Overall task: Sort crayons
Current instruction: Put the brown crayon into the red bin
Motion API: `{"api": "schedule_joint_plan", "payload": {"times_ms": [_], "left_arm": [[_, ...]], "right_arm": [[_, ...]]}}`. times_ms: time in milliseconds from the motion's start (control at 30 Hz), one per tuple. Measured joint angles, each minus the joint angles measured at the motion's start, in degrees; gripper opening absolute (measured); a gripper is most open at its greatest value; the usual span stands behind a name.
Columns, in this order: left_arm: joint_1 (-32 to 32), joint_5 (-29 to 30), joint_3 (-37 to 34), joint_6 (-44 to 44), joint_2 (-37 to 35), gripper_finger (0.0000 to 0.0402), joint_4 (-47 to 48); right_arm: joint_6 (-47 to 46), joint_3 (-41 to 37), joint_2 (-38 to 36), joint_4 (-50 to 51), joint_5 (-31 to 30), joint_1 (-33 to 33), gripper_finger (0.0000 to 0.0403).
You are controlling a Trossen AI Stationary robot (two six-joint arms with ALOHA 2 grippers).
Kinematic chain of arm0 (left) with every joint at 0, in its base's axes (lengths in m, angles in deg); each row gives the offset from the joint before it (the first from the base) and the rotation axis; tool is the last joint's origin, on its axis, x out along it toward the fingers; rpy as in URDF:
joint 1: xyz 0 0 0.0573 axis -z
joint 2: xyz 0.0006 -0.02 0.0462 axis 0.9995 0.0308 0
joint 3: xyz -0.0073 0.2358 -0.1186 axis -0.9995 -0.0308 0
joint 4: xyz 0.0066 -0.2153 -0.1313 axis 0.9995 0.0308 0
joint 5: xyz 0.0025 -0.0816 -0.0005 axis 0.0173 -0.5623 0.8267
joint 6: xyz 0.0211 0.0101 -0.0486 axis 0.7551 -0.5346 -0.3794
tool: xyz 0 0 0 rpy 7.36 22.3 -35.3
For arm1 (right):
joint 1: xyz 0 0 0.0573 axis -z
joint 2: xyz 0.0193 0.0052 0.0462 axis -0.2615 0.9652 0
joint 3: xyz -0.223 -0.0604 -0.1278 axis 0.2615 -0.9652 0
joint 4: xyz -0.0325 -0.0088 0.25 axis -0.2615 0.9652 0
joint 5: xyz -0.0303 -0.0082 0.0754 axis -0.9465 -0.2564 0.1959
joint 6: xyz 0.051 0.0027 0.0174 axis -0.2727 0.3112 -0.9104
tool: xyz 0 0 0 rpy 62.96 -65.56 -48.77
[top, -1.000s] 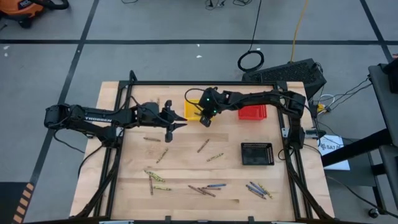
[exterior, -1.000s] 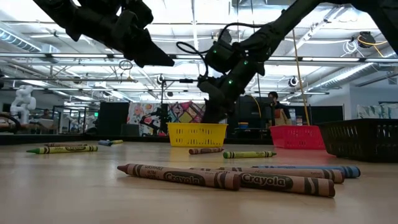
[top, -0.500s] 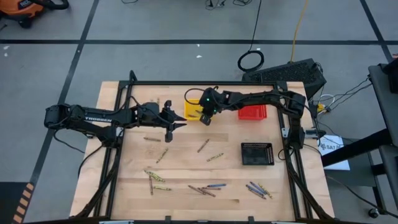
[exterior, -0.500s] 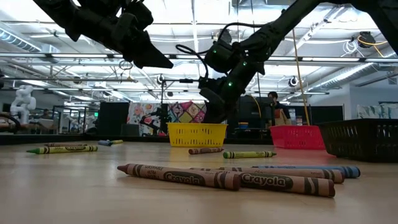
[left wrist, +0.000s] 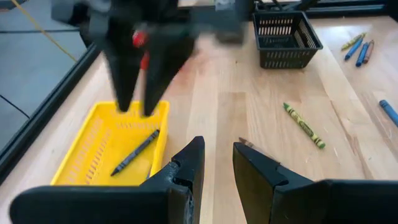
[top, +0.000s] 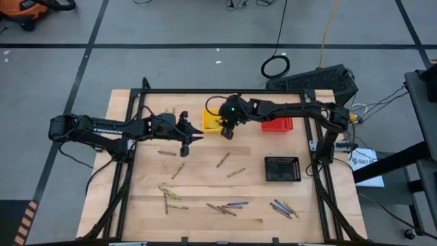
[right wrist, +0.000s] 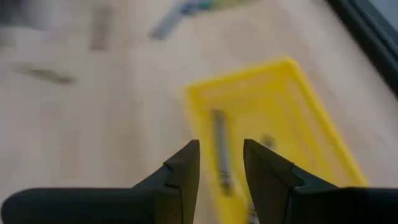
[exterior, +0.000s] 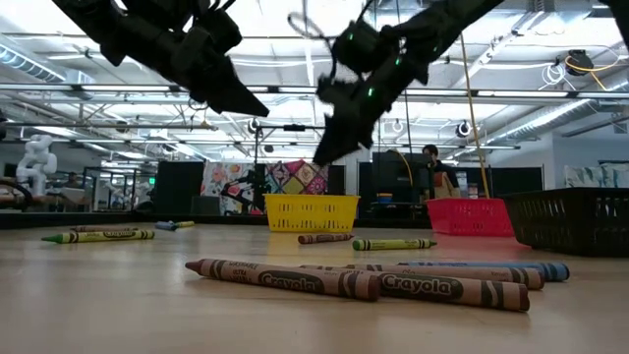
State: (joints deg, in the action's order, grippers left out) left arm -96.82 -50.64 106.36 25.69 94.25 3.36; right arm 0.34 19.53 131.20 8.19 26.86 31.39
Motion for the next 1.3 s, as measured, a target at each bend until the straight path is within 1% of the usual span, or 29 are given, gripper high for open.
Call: {"api": "schedule_joint_plan", "payload": {"times_ms": [100, 233, 400, 600, 767, 933, 1300], "left_arm": [[0.0, 0.02, 0.0, -0.02, 0.0, 0.009, 0.63], [0.09, 0.03, 0.0, -0.04, 0.0, 0.009, 1.09], [0.09, 0.04, 0.0, -0.04, 0.0, 0.009, 1.08], [0.07, 0.04, 0.0, -0.07, 0.0, 0.009, 1.06], [0.07, 0.04, 0.0, -0.11, 0.0, 0.009, 1.05], [0.07, 0.07, 0.0, -3.04, 0.0, 0.009, 0.91], [0.14, 0.07, 0.0, -3.1, 0.0, 0.009, 0.99]], "right_arm": [[4.33, 0.02, -1.03, 1.52, 4.71, -2.54, 0.0112], [10.52, 0.02, -1.17, 4.61, 8.64, -5.68, 0.0112], [16.56, 0.0, -1.17, 6.66, 8.65, -8.42, 0.0112], [17.38, 0.0, -1.19, 4.85, 8.27, -10.05, 0.0112], [22.28, 0.0, -0.76, 4.95, 6.84, -11.04, 0.0112], [24.54, -0.02, 1.53, 5.83, 7.24, -12.11, 0.0112], [25.79, -0.09, 7.61, 5.82, 7.12, -12.77, 0.0112]]}}
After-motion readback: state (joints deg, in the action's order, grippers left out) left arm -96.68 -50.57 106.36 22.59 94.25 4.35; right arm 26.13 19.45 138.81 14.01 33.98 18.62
